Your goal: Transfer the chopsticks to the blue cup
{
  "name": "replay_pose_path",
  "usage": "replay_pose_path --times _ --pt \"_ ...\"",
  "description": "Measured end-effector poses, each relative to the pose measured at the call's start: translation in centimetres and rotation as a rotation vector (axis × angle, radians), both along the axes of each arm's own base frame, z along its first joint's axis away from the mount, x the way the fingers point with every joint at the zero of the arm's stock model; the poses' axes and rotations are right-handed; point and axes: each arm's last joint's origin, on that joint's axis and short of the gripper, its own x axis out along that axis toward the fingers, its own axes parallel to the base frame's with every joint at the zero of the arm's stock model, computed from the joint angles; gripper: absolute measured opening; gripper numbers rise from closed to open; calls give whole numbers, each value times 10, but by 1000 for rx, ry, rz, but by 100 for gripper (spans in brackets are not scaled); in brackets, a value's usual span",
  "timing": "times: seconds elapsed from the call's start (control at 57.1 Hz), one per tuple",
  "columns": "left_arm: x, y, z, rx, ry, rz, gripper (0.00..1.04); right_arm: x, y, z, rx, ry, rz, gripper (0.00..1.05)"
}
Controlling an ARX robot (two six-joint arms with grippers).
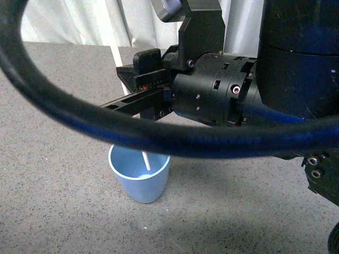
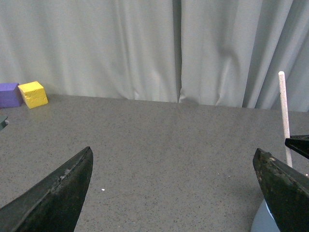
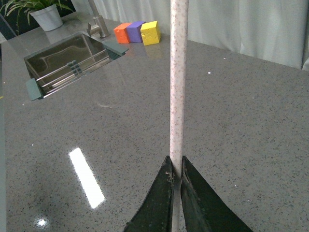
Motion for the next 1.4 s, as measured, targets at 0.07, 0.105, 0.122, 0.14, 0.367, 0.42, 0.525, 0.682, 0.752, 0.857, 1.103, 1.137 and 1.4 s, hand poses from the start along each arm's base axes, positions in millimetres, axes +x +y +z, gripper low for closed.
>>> replay_pose_path --times 0.07,0.105,0.122,0.14,0.367,0.42,0.525,0.682,0.752,0.857,1.103,1.137,1.4 --pt "0 0 0 0 0 0 98 -3 -2 2 -2 3 3 26" --pt "0 0 0 0 0 0 98 -5 -3 5 -5 7 4 35" --pt "0 0 0 0 0 0 98 -6 -4 6 -5 7 3 38" --pt "0 0 0 0 0 0 98 -7 -5 8 -3 4 3 42" --pt "0 0 0 0 0 0 98 -15 -19 20 -15 3 -63 76" --pt "0 0 0 0 0 0 98 -16 -26 22 -29 8 -123 85" --pt "0 0 0 0 0 0 98 -20 -43 26 -75 32 -248 97" --pt "0 0 0 0 0 0 98 -30 -75 25 -144 87 -415 95" --pt "0 0 0 0 0 0 98 -34 -89 25 -167 99 -488 95" --pt "0 0 0 0 0 0 98 -47 -113 32 -200 91 -595 95" --pt "0 0 0 0 0 -1 98 -82 -146 40 -135 -205 -916 72" --pt "0 0 0 0 0 2 98 -86 -150 40 -128 -228 -932 67" --pt "0 0 0 0 0 0 98 -117 -179 43 -126 -256 -945 10"
